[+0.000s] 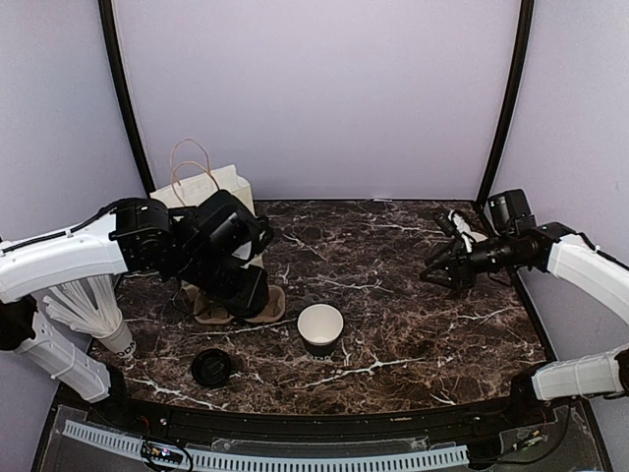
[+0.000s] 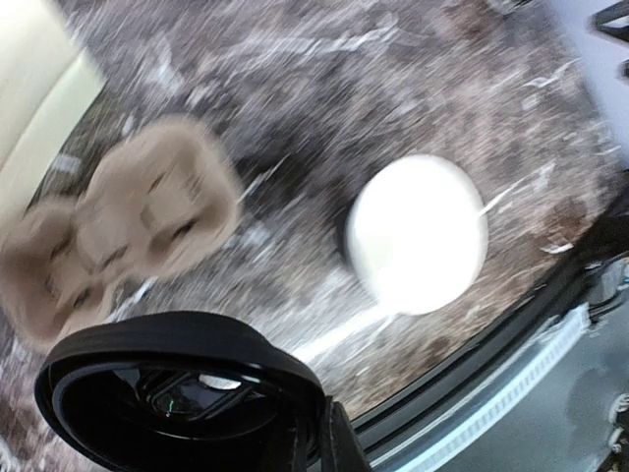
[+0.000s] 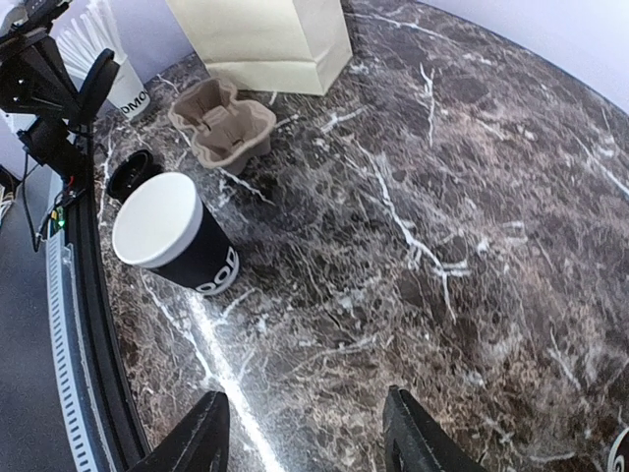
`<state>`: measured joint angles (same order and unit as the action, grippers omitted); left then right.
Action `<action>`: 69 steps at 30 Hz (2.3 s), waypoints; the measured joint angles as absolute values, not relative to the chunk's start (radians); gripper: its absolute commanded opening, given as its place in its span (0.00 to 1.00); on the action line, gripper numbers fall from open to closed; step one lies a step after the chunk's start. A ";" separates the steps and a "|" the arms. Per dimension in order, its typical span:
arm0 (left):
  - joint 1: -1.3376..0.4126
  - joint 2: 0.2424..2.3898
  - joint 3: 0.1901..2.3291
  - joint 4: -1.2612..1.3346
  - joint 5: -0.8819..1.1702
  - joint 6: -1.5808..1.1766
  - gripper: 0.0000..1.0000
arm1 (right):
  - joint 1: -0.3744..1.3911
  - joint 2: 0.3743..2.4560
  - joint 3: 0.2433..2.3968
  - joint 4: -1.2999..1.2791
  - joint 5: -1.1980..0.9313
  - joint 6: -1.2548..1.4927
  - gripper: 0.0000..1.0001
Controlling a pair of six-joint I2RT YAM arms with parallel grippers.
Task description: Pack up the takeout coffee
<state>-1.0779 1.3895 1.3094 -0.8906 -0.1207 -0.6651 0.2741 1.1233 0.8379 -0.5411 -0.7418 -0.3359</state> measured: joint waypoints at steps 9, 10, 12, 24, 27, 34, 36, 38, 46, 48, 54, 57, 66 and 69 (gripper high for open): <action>-1.077 1.422 1.488 -0.608 0.001 -0.513 0.05 | 0.391 1.158 1.158 -0.544 -0.826 -0.236 0.92; -1.077 1.422 1.495 -0.572 0.020 -0.499 0.05 | 0.405 1.171 1.195 -0.531 -0.846 -0.210 0.97; -1.077 1.422 1.501 -0.502 0.061 -0.478 0.05 | 0.427 1.200 1.253 -0.501 -0.888 -0.150 0.99; -1.077 1.407 1.426 -0.184 0.264 -0.462 0.06 | 0.564 1.345 1.335 -0.419 -1.022 0.070 0.99; -1.077 1.402 1.390 -0.138 0.289 -0.472 0.07 | 0.582 1.354 1.335 -0.385 -1.064 0.119 0.99; -1.077 1.392 1.337 -0.050 0.327 -0.492 0.08 | 0.628 1.366 1.311 -0.244 -1.148 0.268 0.99; -1.076 1.390 1.327 -0.022 0.337 -0.497 0.08 | 0.638 1.378 1.311 -0.224 -1.156 0.290 0.99; -1.076 1.386 1.315 0.002 0.344 -0.501 0.08 | 0.644 1.394 1.311 -0.213 -1.160 0.309 0.99; -1.076 1.374 1.291 0.046 0.362 -0.505 0.08 | 0.651 1.426 1.309 -0.185 -1.172 0.356 0.98; -1.076 1.372 1.287 0.056 0.365 -0.505 0.08 | 0.654 1.428 1.307 -0.168 -1.180 0.370 0.98; -1.076 1.372 1.284 0.061 0.371 -0.505 0.08 | 0.659 1.433 1.267 -0.078 -1.224 0.448 0.98; -1.076 1.372 1.277 0.067 0.377 -0.505 0.08 | 0.660 1.443 1.256 -0.038 -1.241 0.485 0.98; -1.076 1.372 1.274 0.078 0.385 -0.505 0.08 | 0.665 1.459 1.254 0.034 -1.270 0.554 0.88; -1.076 1.372 1.273 0.080 0.385 -0.505 0.09 | 0.667 1.465 1.250 0.058 -1.281 0.570 0.81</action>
<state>-1.0760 1.3720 1.2732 0.0795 0.3847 -0.5049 0.6670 1.4647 1.2499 0.0578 -1.2812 0.5701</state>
